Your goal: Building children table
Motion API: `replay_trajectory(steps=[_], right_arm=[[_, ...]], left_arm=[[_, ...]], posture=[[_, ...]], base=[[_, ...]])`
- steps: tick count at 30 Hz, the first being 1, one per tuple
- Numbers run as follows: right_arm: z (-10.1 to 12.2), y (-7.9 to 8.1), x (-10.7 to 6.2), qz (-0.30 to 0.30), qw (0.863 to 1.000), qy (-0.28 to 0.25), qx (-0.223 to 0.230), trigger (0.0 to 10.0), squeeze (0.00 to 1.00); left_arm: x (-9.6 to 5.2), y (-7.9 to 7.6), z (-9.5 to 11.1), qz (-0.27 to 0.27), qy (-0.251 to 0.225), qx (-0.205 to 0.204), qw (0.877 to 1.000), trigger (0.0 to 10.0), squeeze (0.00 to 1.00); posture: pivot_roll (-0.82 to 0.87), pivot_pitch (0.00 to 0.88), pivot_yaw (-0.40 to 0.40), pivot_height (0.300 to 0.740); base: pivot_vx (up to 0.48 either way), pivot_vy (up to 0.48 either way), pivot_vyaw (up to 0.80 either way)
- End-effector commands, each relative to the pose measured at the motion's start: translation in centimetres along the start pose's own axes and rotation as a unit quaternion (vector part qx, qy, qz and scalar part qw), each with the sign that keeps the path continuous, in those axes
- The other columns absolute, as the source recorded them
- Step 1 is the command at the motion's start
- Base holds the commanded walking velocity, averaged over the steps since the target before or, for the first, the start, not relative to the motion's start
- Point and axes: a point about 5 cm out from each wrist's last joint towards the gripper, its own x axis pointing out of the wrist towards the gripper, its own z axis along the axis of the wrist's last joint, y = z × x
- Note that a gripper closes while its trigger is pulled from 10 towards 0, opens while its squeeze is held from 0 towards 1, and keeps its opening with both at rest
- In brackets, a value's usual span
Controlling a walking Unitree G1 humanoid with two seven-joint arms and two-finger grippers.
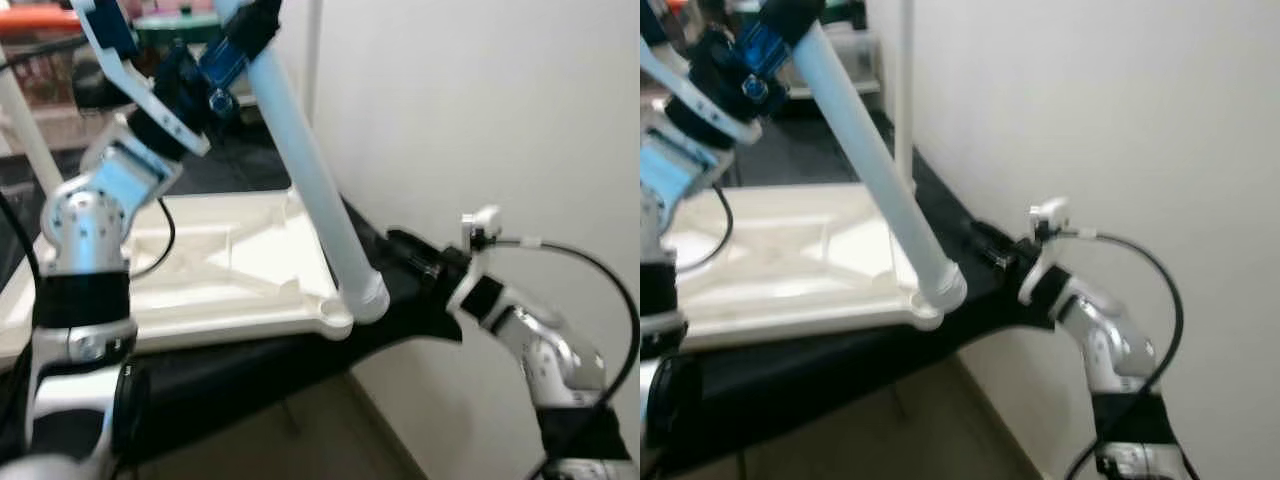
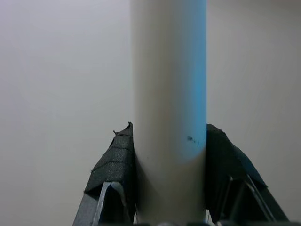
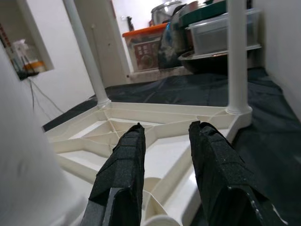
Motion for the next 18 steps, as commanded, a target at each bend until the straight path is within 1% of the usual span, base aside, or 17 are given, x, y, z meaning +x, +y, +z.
replay_trajectory(steps=[1, 2, 5, 6, 8, 9, 10, 11, 12, 13, 14, 15, 16, 18], right_arm=[[0.8, -0.3, -0.1, -0.012, 1.000, -0.009, -0.020, 10.0, 0.00], [1.3, -0.2, 0.1, -0.009, 0.999, -0.009, -0.030, 10.0, 0.00], [1.3, -0.2, 0.1, -0.009, 0.999, -0.009, -0.030, 10.0, 0.00], [1.8, -0.2, 0.2, -0.005, 0.999, -0.011, -0.041, 10.0, 0.00], [1.8, -0.2, 0.2, -0.005, 0.999, -0.011, -0.041, 10.0, 0.00], [2.4, 0.1, 0.5, 0.009, 0.999, -0.009, -0.050, 10.0, 0.00], [2.4, 0.1, 0.5, 0.009, 0.999, -0.009, -0.050, 10.0, 0.00], [2.8, 0.6, 0.7, 0.026, 0.998, -0.009, -0.054, 10.0, 0.00], [3.0, 1.2, 0.9, 0.051, 0.998, -0.005, -0.048, 10.0, 0.73], [3.0, 1.2, 0.9, 0.051, 0.998, -0.005, -0.048, 10.0, 0.73], [2.9, 1.9, 0.9, 0.080, 0.996, 0.003, -0.049, 10.0, 1.00], [2.9, 1.9, 0.9, 0.080, 0.996, 0.003, -0.049, 10.0, 1.00], [2.8, 2.2, 0.9, 0.098, 0.994, 0.008, -0.049, 10.0, 1.00], [2.8, 2.2, 0.9, 0.098, 0.994, 0.008, -0.049, 10.0, 1.00]], left_arm=[[0.0, 0.0, -0.7, -0.007, 0.023, 0.010, 1.000, 10.0, 0.00], [-0.2, 0.0, -1.8, -0.014, 0.060, 0.026, 0.998, 10.0, 0.00], [-0.2, 0.0, -1.8, -0.014, 0.060, 0.026, 0.998, 10.0, 0.00], [-0.5, 0.2, -3.0, -0.013, 0.099, 0.046, 0.994, 10.0, 0.00], [-0.5, 0.2, -3.0, -0.013, 0.099, 0.046, 0.994, 10.0, 0.00], [-1.3, 0.8, -4.6, 0.000, 0.144, 0.071, 0.987, 10.0, 0.00], [-1.3, 0.8, -4.6, 0.000, 0.144, 0.071, 0.987, 10.0, 0.00], [-2.1, 1.2, -6.0, 0.008, 0.178, 0.089, 0.980, 10.0, 0.00], [-2.6, 1.3, -7.0, 0.012, 0.201, 0.099, 0.975, 10.0, 0.00], [-2.6, 1.3, -7.0, 0.012, 0.201, 0.099, 0.975, 10.0, 0.00], [-2.9, 1.4, -7.7, 0.014, 0.213, 0.105, 0.971, 10.0, 0.00], [-2.9, 1.4, -7.7, 0.014, 0.213, 0.105, 0.971, 10.0, 0.00], [-3.0, 1.4, -8.0, 0.014, 0.218, 0.108, 0.970, 10.0, 0.00], [-3.0, 1.4, -8.0, 0.014, 0.218, 0.108, 0.970, 10.0, 0.00]], posture=[[0.01, 0.000, -0.007, 0.740], [0.01, 0.000, -0.008, 0.740], [0.01, 0.000, -0.008, 0.740], [0.01, 0.000, -0.007, 0.740], [0.01, 0.000, -0.007, 0.740], [0.01, 0.000, -0.008, 0.740], [0.01, 0.000, -0.008, 0.740], [0.01, 0.000, -0.007, 0.740], [0.01, 0.000, -0.007, 0.740], [0.01, 0.000, -0.007, 0.740], [0.01, 0.000, -0.012, 0.740], [0.01, 0.000, -0.012, 0.740], [0.01, 0.000, -0.012, 0.740], [0.01, 0.000, -0.012, 0.740]], base=[[0.000, 0.000, 0.00], [0.000, 0.000, 0.00], [0.000, 0.000, 0.00], [0.000, 0.000, 0.00], [0.000, 0.000, 0.00], [0.000, 0.000, 0.00], [0.000, 0.000, 0.00], [0.000, 0.000, 0.00], [0.000, 0.000, 0.00], [0.000, 0.000, 0.00], [0.000, 0.000, 0.00], [0.000, 0.000, 0.00], [0.000, 0.000, 0.00], [0.000, 0.000, 0.00]])
